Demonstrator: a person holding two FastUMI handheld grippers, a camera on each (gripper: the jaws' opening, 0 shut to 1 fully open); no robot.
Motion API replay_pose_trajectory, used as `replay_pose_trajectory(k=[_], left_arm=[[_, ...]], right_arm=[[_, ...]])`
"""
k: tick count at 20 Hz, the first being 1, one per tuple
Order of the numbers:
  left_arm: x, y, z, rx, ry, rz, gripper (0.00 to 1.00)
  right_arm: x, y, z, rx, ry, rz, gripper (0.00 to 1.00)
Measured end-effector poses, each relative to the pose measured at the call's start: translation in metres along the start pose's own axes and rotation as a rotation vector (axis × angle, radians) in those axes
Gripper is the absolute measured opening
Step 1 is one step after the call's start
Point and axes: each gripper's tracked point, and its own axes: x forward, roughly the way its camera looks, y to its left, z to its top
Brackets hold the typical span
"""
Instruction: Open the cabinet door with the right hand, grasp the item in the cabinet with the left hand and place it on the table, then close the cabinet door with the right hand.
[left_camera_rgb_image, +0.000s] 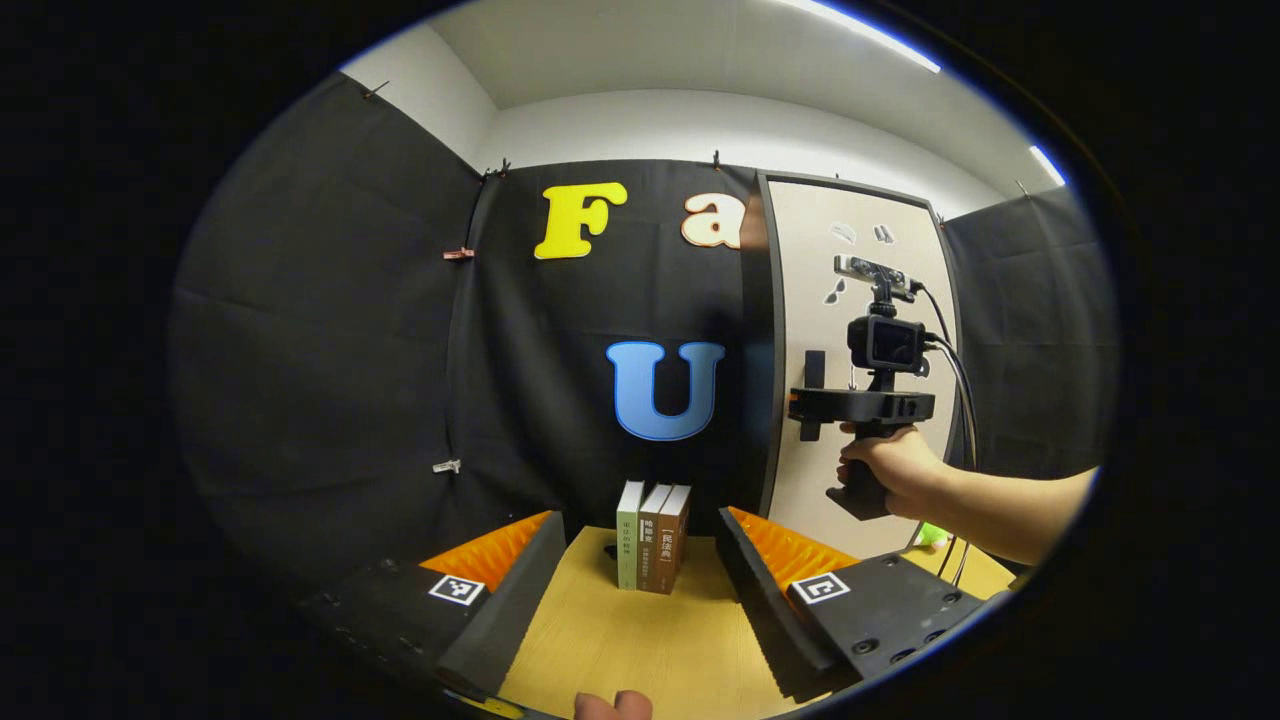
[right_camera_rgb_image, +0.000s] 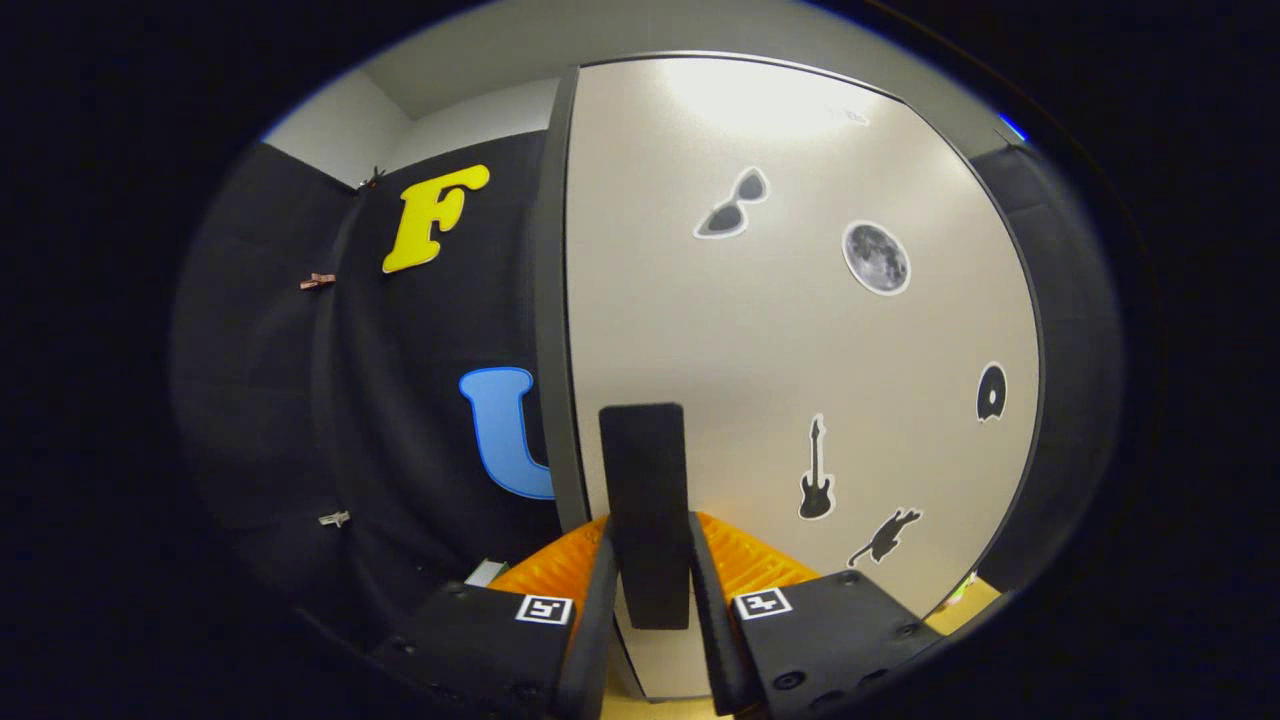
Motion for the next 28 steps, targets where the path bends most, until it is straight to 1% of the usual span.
replay_pose_trajectory(k=[1,3,5,9,11,13,15,17,20,22,24,26,28], left_arm=[[0.000,0.003,-0.001,-0.003,0.002,0.002,0.96],[-0.004,0.011,0.000,-0.009,0.000,0.018,0.95],[-0.008,0.013,0.001,-0.019,-0.007,0.026,0.95],[-0.009,0.015,0.005,-0.032,-0.021,0.033,0.96],[-0.011,0.014,0.008,-0.031,-0.025,0.033,0.95],[-0.014,0.011,0.011,-0.027,-0.031,0.028,0.95],[-0.021,0.002,0.010,-0.022,-0.034,0.018,0.95],[-0.028,-0.013,0.007,-0.018,-0.032,0.001,0.95],[-0.025,-0.029,0.011,-0.021,-0.039,-0.020,0.96],[-0.023,-0.044,0.009,-0.024,-0.031,-0.043,0.96],[-0.019,-0.059,0.011,-0.022,-0.033,-0.065,0.94],[-0.016,-0.074,0.014,-0.018,-0.037,-0.087,0.96],[-0.012,-0.092,0.018,-0.016,-0.042,-0.112,0.96]], right_arm=[[-0.002,0.001,0.000,-0.021,-0.002,-0.006,0.40],[-0.001,0.001,-0.002,-0.004,0.008,0.002,0.34],[-0.001,0.001,-0.003,0.010,0.029,0.038,0.19],[-0.020,0.003,-0.001,-0.023,0.057,0.123,0.19],[-0.038,0.004,0.000,-0.001,0.064,0.168,0.19],[-0.065,0.004,0.006,0.026,0.057,0.219,0.19],[-0.082,-0.001,0.008,0.040,0.060,0.261,0.19],[-0.096,-0.010,0.009,0.033,0.063,0.283,0.19],[-0.113,-0.023,0.012,0.065,0.064,0.311,0.19],[-0.124,-0.032,0.014,0.066,0.064,0.320,0.19],[-0.133,-0.044,0.015,0.063,0.064,0.308,0.18],[-0.142,-0.056,0.018,0.070,0.059,0.281,0.18],[-0.150,-0.069,0.019,0.055,0.048,0.237,0.18]])
